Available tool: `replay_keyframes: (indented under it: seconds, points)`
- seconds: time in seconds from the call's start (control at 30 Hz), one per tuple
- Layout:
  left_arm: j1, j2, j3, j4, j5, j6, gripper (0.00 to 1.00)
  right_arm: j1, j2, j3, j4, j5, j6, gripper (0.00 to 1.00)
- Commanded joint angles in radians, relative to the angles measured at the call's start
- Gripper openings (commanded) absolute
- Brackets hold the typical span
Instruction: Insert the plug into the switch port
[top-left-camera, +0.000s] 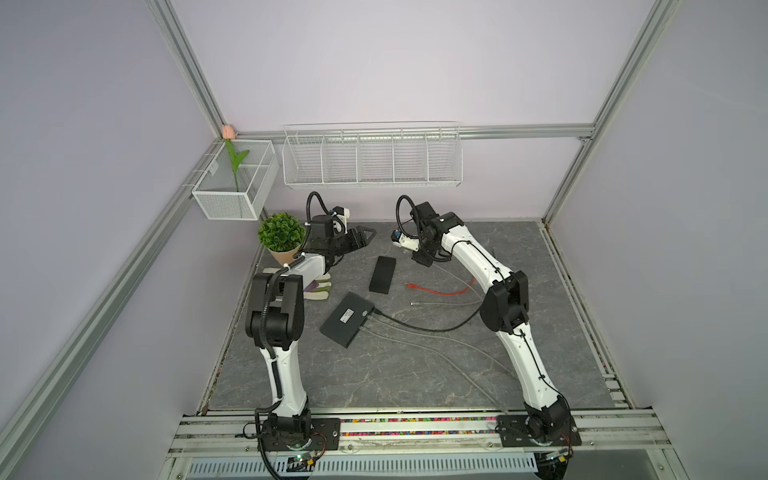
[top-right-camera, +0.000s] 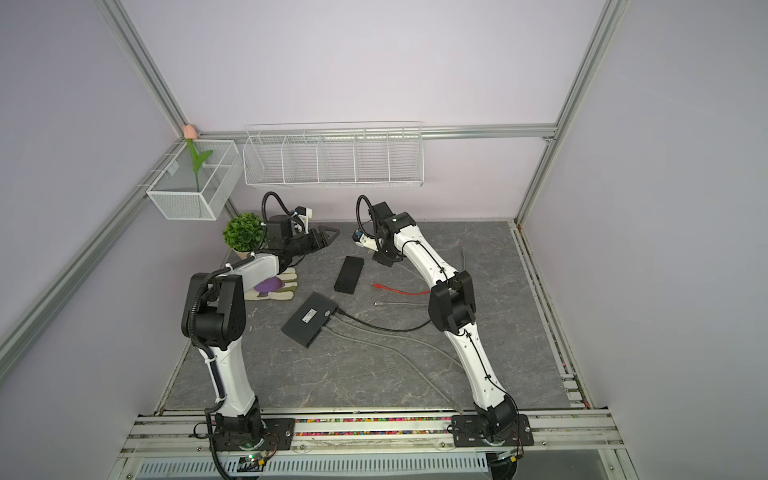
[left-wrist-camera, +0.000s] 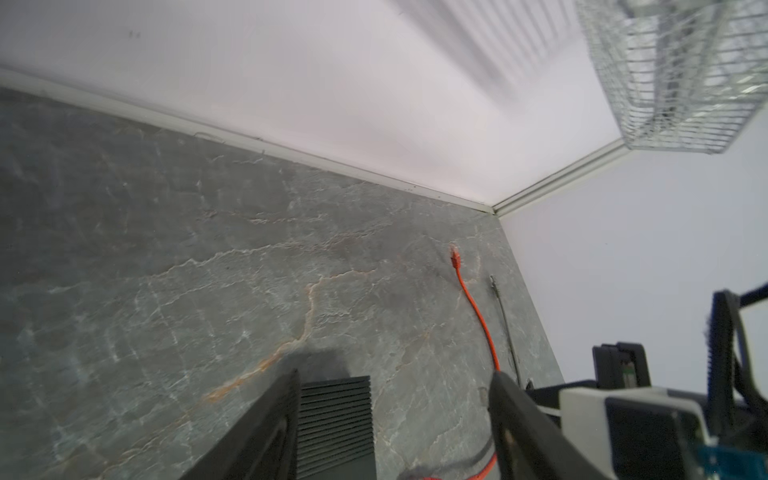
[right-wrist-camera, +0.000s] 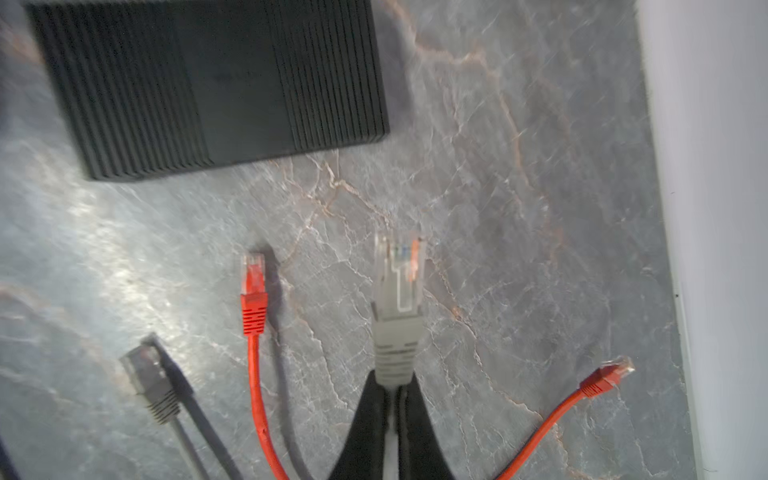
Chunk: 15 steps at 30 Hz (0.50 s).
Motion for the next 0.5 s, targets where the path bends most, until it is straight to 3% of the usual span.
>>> replay_keyframes:
  seconds: [0.0, 0.17, 0.47]
  points:
    - [-0.005, 0.043, 0.052, -0.085, -0.049, 0.065, 0.62, 0.001, -0.008, 0.017, -0.002, 0.045, -0.031, 0.06]
    - [-0.033, 0.115, 0.116, -0.164, -0.073, 0.102, 0.48, 0.014, -0.003, -0.068, 0.055, 0.044, -0.046, 0.07]
    - [-0.079, 0.173, 0.155, -0.248, -0.134, 0.125, 0.47, 0.015, 0.010, -0.126, 0.100, 0.006, -0.047, 0.07]
